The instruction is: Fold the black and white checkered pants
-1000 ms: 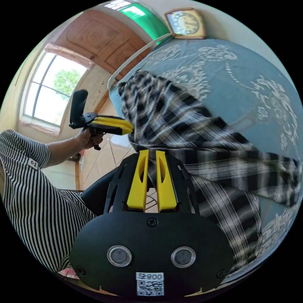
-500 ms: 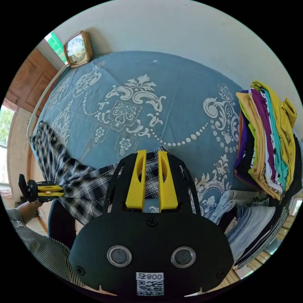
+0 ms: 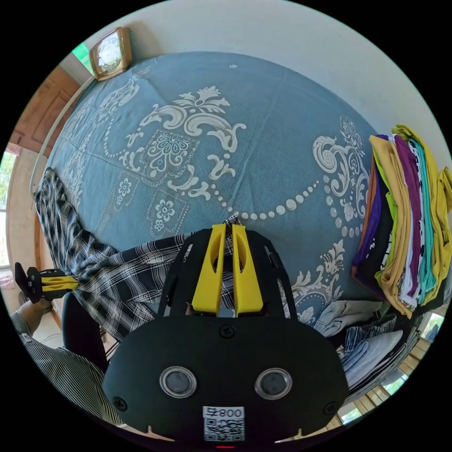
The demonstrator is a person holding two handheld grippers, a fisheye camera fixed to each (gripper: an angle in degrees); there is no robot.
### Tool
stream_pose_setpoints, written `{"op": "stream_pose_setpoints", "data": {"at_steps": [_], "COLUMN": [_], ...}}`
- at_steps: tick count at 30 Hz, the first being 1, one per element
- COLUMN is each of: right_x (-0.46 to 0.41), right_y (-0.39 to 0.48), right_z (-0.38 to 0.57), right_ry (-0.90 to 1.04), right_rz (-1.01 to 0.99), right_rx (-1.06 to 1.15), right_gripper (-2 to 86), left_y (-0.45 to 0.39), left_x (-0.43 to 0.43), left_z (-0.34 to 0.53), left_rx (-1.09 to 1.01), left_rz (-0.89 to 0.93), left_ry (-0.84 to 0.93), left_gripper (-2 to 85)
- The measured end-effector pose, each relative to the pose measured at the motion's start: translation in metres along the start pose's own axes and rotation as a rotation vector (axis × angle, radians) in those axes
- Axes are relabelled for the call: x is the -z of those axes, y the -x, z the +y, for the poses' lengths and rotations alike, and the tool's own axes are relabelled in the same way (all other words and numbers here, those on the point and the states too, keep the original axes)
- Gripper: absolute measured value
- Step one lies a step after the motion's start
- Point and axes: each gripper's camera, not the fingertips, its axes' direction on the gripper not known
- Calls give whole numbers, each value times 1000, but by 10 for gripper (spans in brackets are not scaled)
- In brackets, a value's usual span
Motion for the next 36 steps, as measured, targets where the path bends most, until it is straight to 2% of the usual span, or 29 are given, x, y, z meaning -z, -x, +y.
{"op": "stream_pose_setpoints", "data": {"at_steps": [6,11,14,20,28,31,36], "right_x": [41,79,79,43,47,23,-31], "right_y": [-32,-74,-92,-115,-124,-123,-131], "right_z": [52,145,208,301,370,392,419], "right_ry": [-175,-382,-441,-368,-441,-384,-286], "right_rz": [-128,-333,-408,-458,-459,-433,-507], "right_rx": [-39,-148,-225,-383,-414,-442,-530], "right_gripper": [24,21,20,18,17,18,18], "left_y": [-18,-40,-52,-67,-88,-91,-94], "left_x": [7,11,5,-17,-19,-31,-46], "left_z": [-13,-21,-24,-36,-55,-60,-70], "left_rx": [-17,-86,-119,-132,-193,-194,-190], "left_rz": [-1,6,6,-13,-50,-40,-53], "left_ry": [-48,-38,-4,62,94,145,209], "left_gripper": [4,4,3,3,3,3,4]}}
